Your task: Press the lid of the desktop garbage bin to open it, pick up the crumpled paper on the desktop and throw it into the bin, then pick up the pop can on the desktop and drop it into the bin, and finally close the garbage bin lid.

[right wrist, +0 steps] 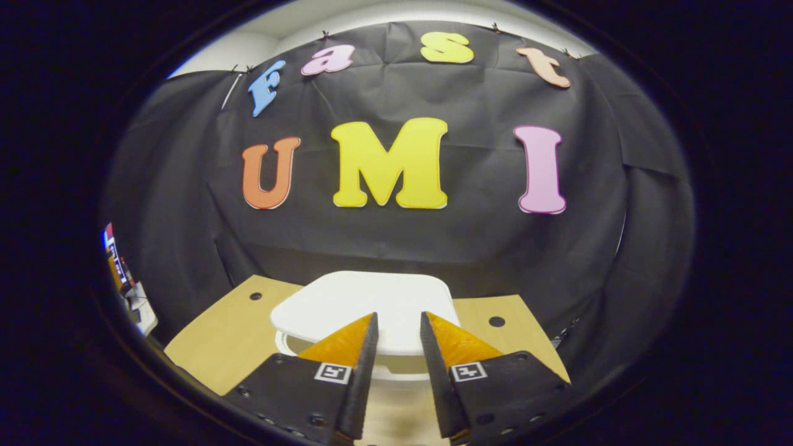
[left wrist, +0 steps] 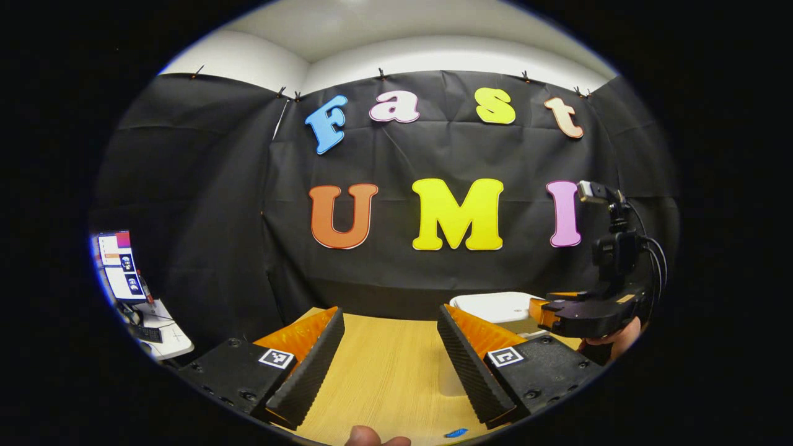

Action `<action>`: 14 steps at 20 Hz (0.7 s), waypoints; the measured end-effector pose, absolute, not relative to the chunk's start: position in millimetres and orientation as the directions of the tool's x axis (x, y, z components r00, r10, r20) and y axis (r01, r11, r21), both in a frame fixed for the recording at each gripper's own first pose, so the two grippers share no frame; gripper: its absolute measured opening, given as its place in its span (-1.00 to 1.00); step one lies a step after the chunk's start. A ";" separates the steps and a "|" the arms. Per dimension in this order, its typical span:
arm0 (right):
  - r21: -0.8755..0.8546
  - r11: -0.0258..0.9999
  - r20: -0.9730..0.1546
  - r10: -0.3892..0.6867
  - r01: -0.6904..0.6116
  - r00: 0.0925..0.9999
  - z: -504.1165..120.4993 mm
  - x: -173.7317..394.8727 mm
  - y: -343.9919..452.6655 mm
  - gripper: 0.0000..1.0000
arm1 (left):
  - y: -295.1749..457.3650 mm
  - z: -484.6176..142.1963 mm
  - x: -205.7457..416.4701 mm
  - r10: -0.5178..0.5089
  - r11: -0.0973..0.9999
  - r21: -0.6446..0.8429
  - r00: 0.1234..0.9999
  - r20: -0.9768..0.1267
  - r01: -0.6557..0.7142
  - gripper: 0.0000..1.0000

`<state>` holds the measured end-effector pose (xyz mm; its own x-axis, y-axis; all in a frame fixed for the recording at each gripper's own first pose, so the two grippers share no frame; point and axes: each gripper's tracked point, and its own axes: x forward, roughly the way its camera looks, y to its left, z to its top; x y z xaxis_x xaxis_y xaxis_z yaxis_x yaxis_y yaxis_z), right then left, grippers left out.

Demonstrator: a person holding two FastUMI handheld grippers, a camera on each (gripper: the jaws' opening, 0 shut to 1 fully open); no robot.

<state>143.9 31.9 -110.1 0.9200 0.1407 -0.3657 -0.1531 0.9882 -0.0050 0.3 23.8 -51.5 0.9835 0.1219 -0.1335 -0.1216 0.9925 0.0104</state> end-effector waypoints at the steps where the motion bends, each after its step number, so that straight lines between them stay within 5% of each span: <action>1: -0.017 0.986 -0.349 0.148 -0.164 0.925 -105.4 143.4 34.1 0.19 | 20.4 -52.4 1.2 0.116 0.993 0.011 0.984 -0.134 -0.116 0.94; 5: -0.023 0.979 -0.298 0.187 -0.203 0.936 -85.3 128.9 39.2 0.94 | 8.7 -69.4 4.1 0.079 0.997 -0.008 0.982 -0.173 -0.082 0.94; 14: -0.004 0.980 -0.191 0.195 -0.200 0.962 -58.1 100.9 19.4 0.94 | -21.6 -102.1 5.5 0.005 0.999 -0.033 0.966 -0.260 -0.014 0.95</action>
